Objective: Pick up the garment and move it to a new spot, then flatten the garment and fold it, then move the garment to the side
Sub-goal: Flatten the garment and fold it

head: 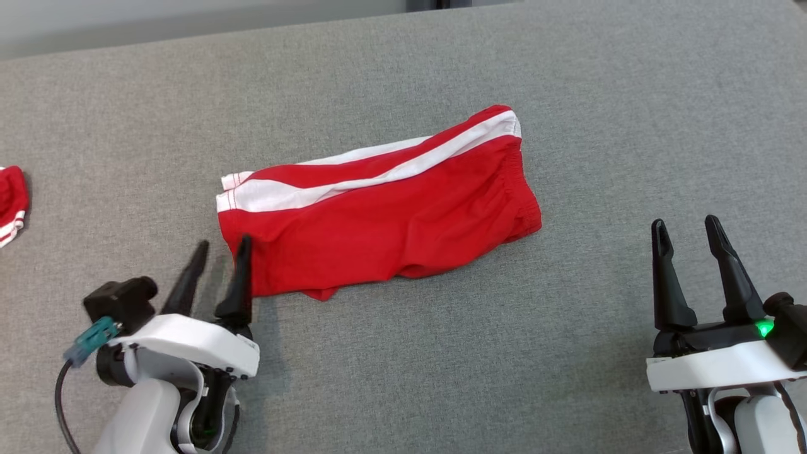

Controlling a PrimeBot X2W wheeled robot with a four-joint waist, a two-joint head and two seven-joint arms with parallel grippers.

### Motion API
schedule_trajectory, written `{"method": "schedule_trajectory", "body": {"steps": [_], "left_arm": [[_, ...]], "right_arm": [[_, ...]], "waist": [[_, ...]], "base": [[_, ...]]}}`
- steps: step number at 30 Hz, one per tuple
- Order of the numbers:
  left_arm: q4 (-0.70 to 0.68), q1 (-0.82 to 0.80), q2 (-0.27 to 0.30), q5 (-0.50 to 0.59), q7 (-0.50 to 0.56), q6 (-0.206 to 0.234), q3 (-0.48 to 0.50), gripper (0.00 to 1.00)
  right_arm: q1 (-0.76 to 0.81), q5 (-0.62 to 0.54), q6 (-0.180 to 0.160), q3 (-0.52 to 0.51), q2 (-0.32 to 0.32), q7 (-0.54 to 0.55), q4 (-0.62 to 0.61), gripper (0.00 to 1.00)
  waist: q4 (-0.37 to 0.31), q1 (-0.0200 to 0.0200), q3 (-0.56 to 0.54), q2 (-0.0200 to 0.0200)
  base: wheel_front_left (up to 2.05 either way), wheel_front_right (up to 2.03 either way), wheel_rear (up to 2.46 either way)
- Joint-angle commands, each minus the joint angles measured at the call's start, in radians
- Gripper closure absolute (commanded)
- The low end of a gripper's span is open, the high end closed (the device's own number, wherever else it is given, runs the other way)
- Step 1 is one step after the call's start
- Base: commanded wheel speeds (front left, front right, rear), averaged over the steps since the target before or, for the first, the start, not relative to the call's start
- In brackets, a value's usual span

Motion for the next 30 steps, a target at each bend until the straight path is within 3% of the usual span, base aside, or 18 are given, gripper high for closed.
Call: {"method": "schedule_trajectory", "body": {"steps": [1, 7, 14, 30], "left_arm": [[-0.012, 0.013, 0.004, 0.014, -0.02, 0.012, 0.007, 0.0], [-0.139, 0.034, 0.025, 0.16, -0.106, 0.118, 0.049, 0.0], [-0.288, 0.088, 0.05, 0.326, -0.113, 0.178, 0.079, 0.0], [-0.34, 0.127, 0.053, 0.364, -0.107, 0.197, 0.062, 0.0]], "right_arm": [[-0.006, -0.008, 0.0, -0.006, -0.009, 0.003, -0.002, 0.0], [-0.026, -0.043, 0.0, -0.018, -0.031, 0.016, -0.008, 0.0], [-0.042, -0.065, 0.0, -0.006, -0.06, 0.039, 0.015, 0.0], [-0.063, -0.057, 0.0, -0.01, -0.067, 0.07, 0.05, 0.0]], "waist": [[0.0, 0.0, -0.008, 0.0], [0.014, 0.0, -0.047, 0.0], [0.035, 0.0, -0.088, 0.0], [0.065, 0.0, -0.078, 0.0]], "base": [[0.0, 0.0, 0.0], [0.0, 0.0, 0.0], [0.0, 0.0, 0.0], [0.0, 0.0, 0.0]]}}
